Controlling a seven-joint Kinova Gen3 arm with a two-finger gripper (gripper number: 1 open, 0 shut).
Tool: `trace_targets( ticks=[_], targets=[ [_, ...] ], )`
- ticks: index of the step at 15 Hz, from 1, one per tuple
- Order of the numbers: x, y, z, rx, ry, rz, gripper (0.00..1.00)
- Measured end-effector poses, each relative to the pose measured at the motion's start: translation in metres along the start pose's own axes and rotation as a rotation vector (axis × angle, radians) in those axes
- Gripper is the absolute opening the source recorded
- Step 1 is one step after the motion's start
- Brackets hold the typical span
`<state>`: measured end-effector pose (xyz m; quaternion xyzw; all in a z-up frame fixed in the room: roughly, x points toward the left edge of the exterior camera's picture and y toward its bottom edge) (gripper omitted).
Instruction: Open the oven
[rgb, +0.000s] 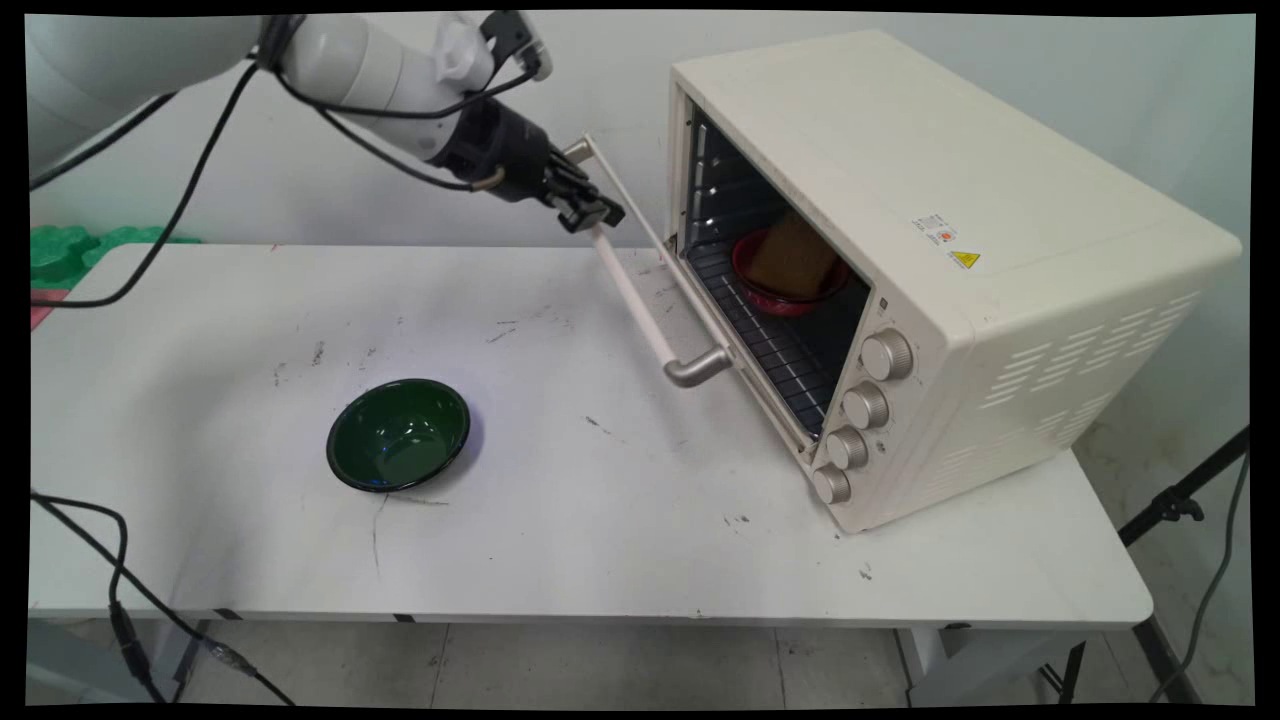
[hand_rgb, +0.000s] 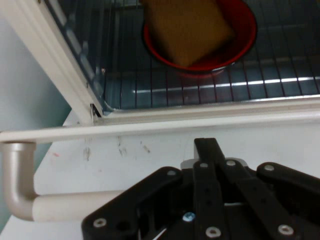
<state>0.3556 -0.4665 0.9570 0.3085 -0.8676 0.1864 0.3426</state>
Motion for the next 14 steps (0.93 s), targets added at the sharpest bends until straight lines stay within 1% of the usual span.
trace_targets(
  ticks=[8,14],
  targets=[
    [-0.051,-0.010,0.003,-0.016,0.004,-0.005,0.00],
    [-0.089,-0.019,0.014,-0.027,0.007,-0.013,0.00]
  ],
)
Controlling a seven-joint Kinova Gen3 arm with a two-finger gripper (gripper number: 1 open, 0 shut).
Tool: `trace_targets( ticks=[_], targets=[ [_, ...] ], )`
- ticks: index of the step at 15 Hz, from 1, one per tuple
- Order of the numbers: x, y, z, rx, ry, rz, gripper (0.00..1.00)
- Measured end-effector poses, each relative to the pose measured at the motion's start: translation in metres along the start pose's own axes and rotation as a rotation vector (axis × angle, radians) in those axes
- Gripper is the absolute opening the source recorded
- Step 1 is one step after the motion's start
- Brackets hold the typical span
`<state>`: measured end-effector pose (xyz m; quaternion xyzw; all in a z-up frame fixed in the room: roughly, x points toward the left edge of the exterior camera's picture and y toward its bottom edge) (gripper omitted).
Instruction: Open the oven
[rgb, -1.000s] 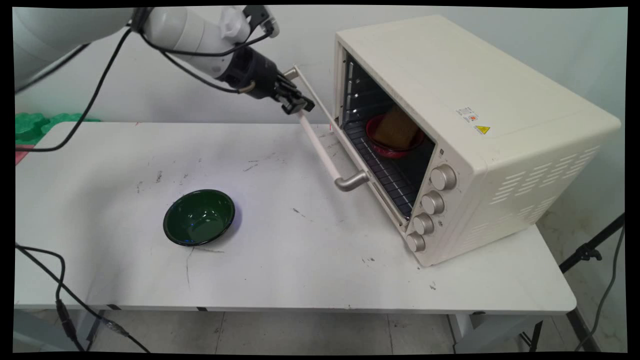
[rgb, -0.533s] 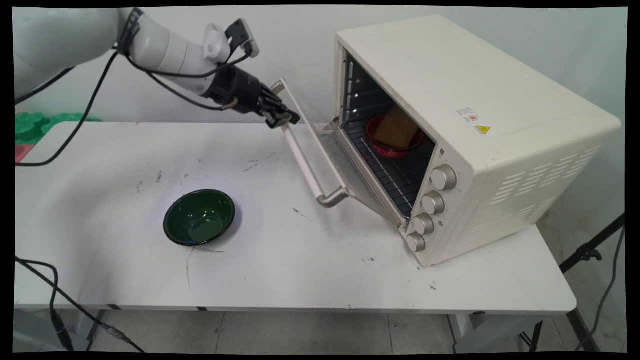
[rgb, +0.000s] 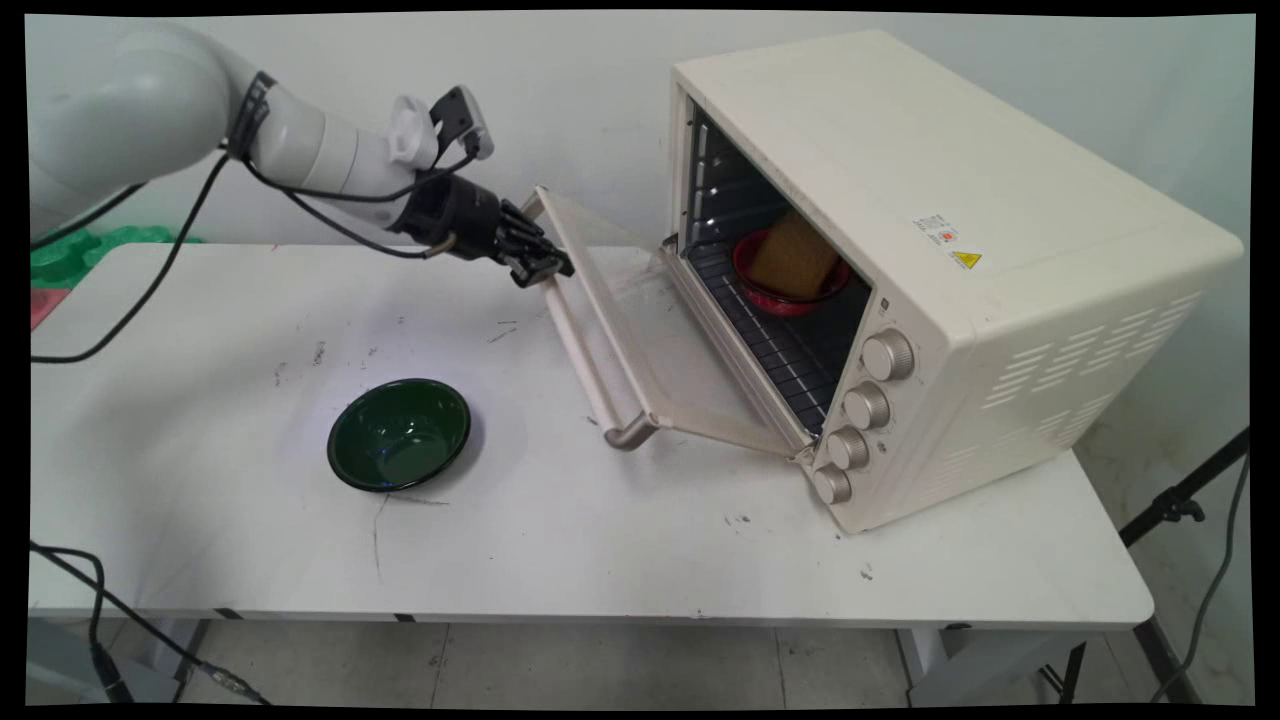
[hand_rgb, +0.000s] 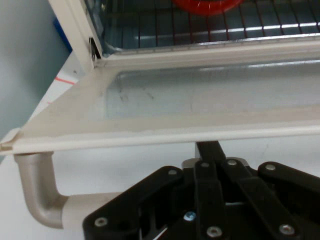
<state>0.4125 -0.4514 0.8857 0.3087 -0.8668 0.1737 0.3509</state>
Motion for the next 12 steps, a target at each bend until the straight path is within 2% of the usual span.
trace_targets(
  ticks=[12],
  targets=[
    [-0.062,-0.013,0.010,-0.037,0.013,0.019,0.00]
  ],
)
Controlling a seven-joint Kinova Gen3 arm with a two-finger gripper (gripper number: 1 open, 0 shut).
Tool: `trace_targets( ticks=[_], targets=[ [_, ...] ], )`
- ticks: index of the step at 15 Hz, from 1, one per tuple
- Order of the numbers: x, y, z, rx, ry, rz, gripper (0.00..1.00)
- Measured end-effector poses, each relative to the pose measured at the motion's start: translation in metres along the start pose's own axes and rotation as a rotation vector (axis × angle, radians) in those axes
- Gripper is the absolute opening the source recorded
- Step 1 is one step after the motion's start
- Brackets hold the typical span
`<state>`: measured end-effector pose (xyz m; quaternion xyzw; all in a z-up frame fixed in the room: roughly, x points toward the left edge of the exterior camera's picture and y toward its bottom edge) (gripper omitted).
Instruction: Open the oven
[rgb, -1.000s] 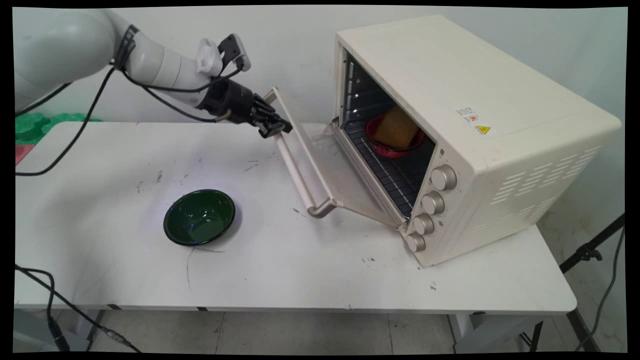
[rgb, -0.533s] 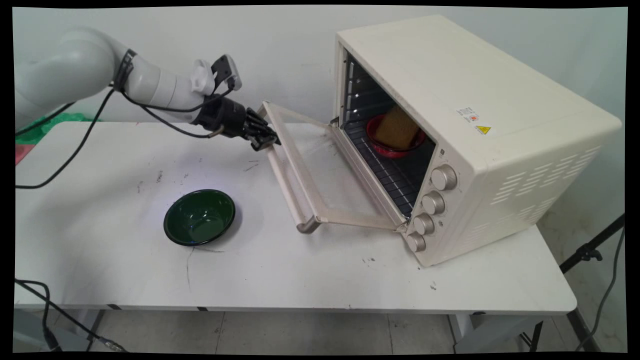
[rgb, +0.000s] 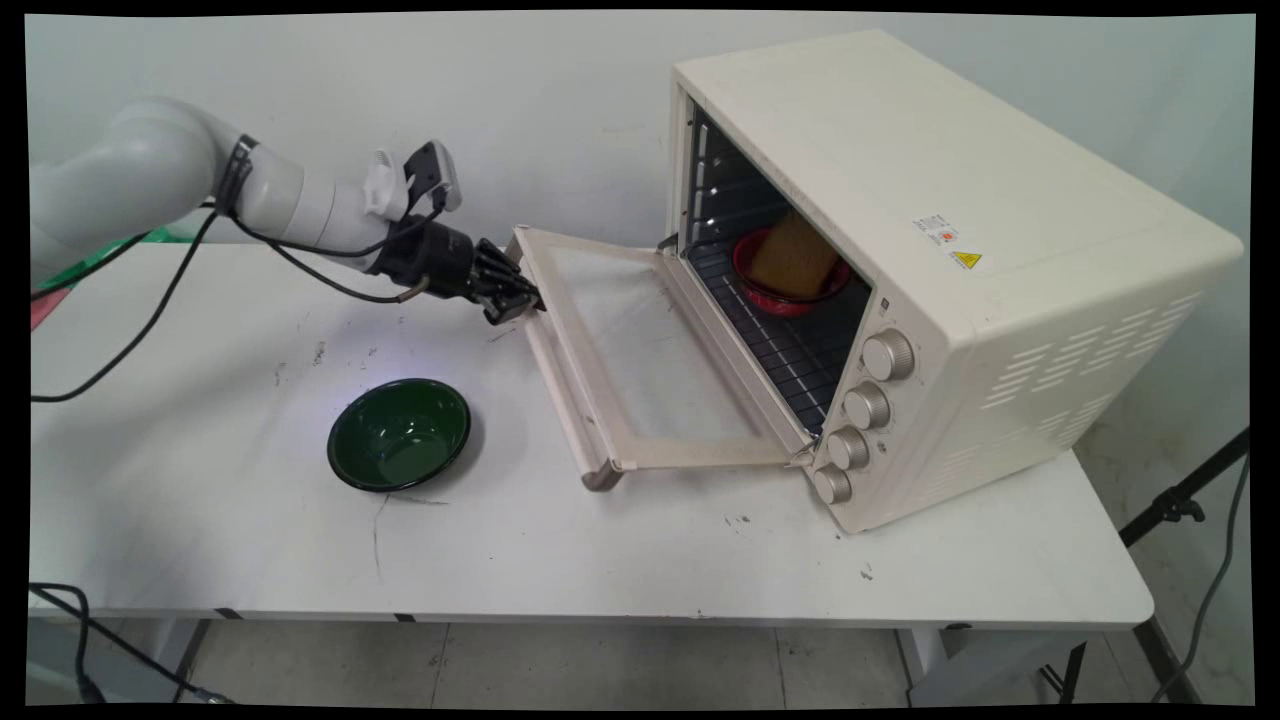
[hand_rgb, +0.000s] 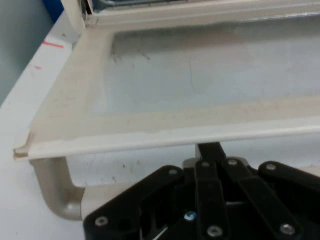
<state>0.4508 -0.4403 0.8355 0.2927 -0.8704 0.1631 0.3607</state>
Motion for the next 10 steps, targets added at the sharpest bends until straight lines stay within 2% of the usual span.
trace_targets(
  ticks=[6,10],
  targets=[
    [-0.014,-0.004,-0.010,-0.015,0.027,0.015,0.00],
    [-0.019,-0.007,-0.030,-0.022,0.061,0.027,0.00]
  ],
)
